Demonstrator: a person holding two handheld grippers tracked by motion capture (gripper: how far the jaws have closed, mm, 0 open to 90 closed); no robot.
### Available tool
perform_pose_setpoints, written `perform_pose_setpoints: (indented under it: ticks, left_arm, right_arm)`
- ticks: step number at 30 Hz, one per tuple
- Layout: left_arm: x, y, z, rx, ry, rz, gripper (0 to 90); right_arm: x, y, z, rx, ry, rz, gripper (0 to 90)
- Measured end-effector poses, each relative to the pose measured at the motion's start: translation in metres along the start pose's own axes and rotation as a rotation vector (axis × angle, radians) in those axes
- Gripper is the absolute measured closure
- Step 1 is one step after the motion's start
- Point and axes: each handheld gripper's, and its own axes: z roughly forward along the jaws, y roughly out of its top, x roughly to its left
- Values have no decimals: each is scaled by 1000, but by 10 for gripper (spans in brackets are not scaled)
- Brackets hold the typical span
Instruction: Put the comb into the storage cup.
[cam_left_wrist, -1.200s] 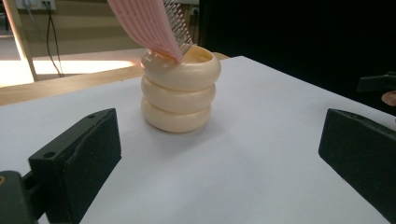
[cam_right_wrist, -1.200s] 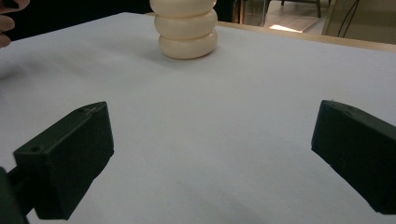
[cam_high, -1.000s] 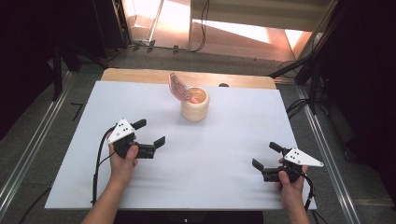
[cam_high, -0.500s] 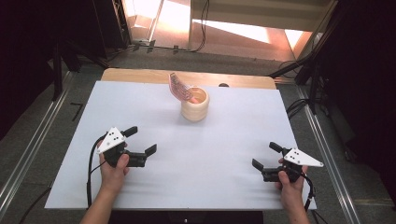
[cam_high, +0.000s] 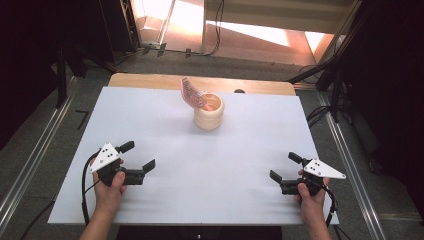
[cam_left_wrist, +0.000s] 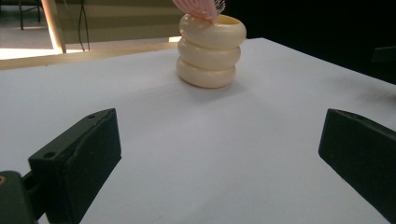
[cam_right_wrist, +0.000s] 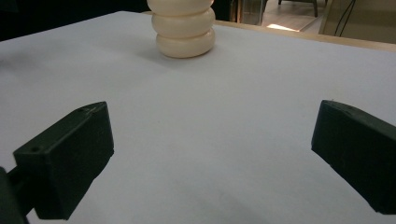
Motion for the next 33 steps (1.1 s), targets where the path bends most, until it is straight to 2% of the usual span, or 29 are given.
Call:
perform_pose_setpoints:
  ticks: [9,16,24,33]
  left_arm:
    - [7,-6,-18,-5,28,-7,0]
    - [12,-11,-29,12,22,3,0]
    - [18,-15,-42,0,25,-20,0]
    - [25,-24,-54,29,38,6,0]
  right_arm:
    - [0,0,0,1,-4,-1,0]
    - [0,0,0,0,-5,1,0]
    - [0,0,0,0,-9,4,0]
    - [0,0,0,-2,-12,8,0]
